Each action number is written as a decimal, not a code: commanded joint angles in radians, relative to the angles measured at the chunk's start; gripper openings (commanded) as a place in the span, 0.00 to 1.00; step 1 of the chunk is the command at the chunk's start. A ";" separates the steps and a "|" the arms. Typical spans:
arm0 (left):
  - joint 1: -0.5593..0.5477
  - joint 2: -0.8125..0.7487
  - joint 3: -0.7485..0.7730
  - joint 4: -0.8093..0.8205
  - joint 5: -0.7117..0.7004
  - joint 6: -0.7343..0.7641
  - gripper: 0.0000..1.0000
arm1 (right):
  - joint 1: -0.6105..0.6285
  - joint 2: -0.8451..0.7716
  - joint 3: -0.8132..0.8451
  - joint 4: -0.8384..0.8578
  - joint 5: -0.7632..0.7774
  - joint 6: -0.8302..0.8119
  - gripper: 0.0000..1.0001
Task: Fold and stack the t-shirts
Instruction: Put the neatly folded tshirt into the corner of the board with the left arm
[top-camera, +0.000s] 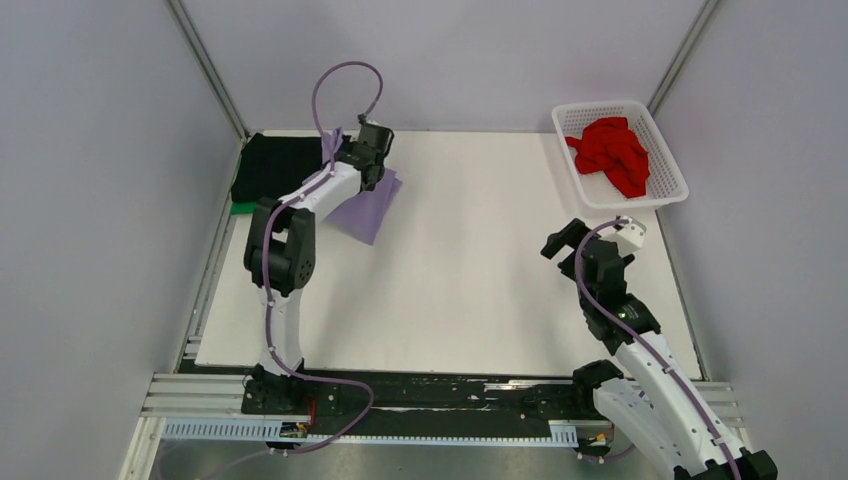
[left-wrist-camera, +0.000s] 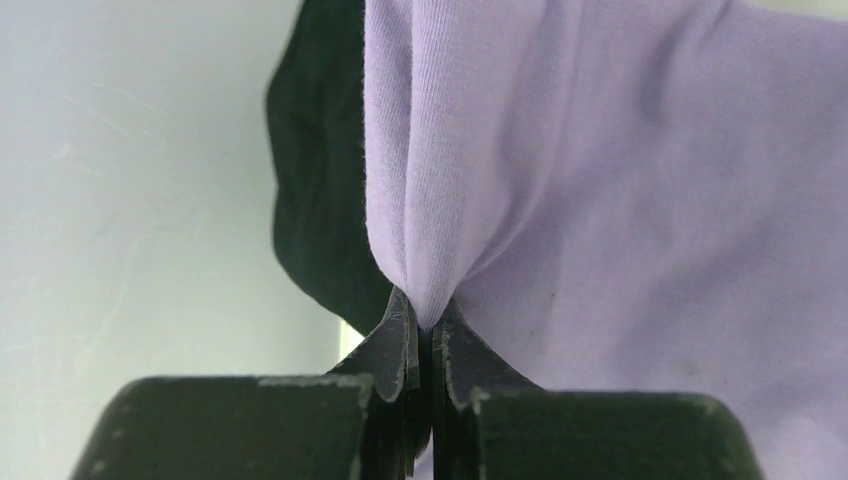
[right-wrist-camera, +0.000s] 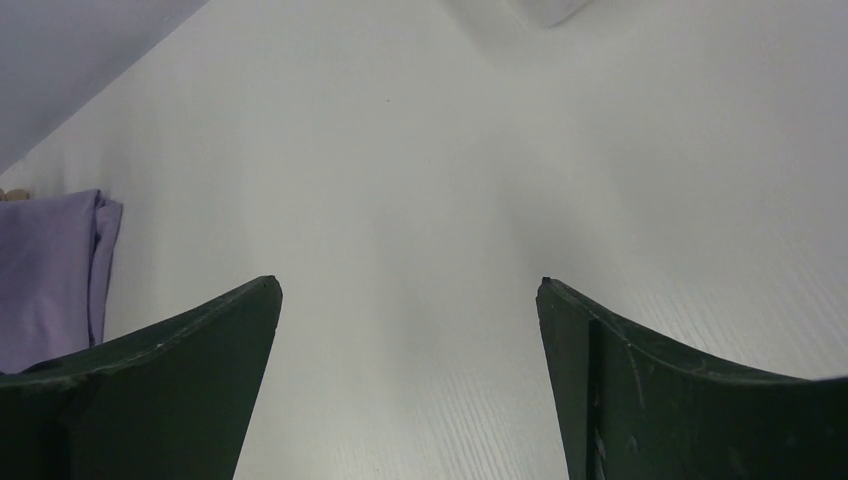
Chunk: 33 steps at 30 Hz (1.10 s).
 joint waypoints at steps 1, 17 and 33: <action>0.038 -0.117 0.090 0.147 -0.040 0.162 0.00 | -0.004 -0.006 0.003 0.020 0.029 -0.006 1.00; 0.075 -0.155 0.227 0.234 -0.034 0.376 0.00 | -0.007 0.026 0.006 0.018 0.037 0.003 1.00; 0.112 -0.173 0.310 0.154 0.062 0.342 0.00 | -0.008 0.054 0.007 0.018 0.041 0.010 1.00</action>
